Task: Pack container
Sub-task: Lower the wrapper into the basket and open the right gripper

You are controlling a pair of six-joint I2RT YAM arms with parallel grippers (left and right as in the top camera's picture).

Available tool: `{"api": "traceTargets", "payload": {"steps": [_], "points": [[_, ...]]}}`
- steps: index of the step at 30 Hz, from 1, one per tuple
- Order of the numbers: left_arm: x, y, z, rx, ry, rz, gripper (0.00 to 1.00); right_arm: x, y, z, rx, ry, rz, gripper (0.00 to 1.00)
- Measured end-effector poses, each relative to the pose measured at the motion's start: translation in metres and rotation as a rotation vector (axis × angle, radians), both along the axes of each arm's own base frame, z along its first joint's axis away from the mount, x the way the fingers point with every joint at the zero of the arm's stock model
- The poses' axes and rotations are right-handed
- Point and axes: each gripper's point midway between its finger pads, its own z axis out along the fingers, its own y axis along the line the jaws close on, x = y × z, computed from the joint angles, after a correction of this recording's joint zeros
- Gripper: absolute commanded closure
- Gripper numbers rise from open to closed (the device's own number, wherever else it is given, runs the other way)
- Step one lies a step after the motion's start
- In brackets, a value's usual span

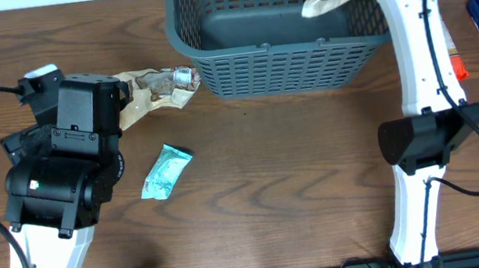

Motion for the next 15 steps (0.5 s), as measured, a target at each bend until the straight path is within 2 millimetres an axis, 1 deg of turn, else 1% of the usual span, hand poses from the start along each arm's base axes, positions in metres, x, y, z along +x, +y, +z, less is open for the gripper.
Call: {"api": "traceTargets", "payload": {"steps": [1,2,3,4,5,7,8,10,12,14,15], "points": [[0.0,0.0,0.0,0.0,0.0,0.0,0.01,-0.001,0.001,-0.004,-0.001,0.011,0.001,0.99],[0.0,0.0,0.0,0.0,0.0,0.0,0.01,-0.001,0.001,-0.008,-0.001,0.023,0.0,0.96],[0.0,0.0,0.0,0.0,0.0,0.0,0.01,-0.002,0.001,-0.011,-0.002,0.031,0.0,0.87],[0.0,0.0,0.0,0.0,0.0,0.0,0.01,-0.003,0.002,-0.014,-0.003,0.039,0.0,0.81],[0.0,0.0,0.0,0.0,0.0,0.0,0.01,-0.004,0.002,-0.017,-0.004,0.05,0.002,0.71],[0.0,0.0,0.0,0.0,0.0,0.0,0.01,-0.005,0.002,-0.021,-0.006,0.061,0.002,0.66],[0.0,0.0,0.0,0.0,0.0,0.0,0.01,-0.005,0.002,-0.023,-0.005,0.066,0.0,0.59],[0.0,0.0,0.0,0.0,0.0,0.0,0.01,-0.006,0.003,-0.024,-0.004,0.07,-0.001,0.54],[0.0,0.0,0.0,0.0,0.0,0.0,0.01,-0.005,0.004,-0.024,-0.002,0.066,-0.001,0.43],[0.0,0.0,0.0,0.0,0.0,0.0,0.01,-0.004,0.004,-0.023,0.0,0.062,-0.004,0.37],[0.0,0.0,0.0,0.0,0.0,0.0,0.01,-0.003,0.004,-0.023,0.0,0.058,-0.004,0.36]]}}
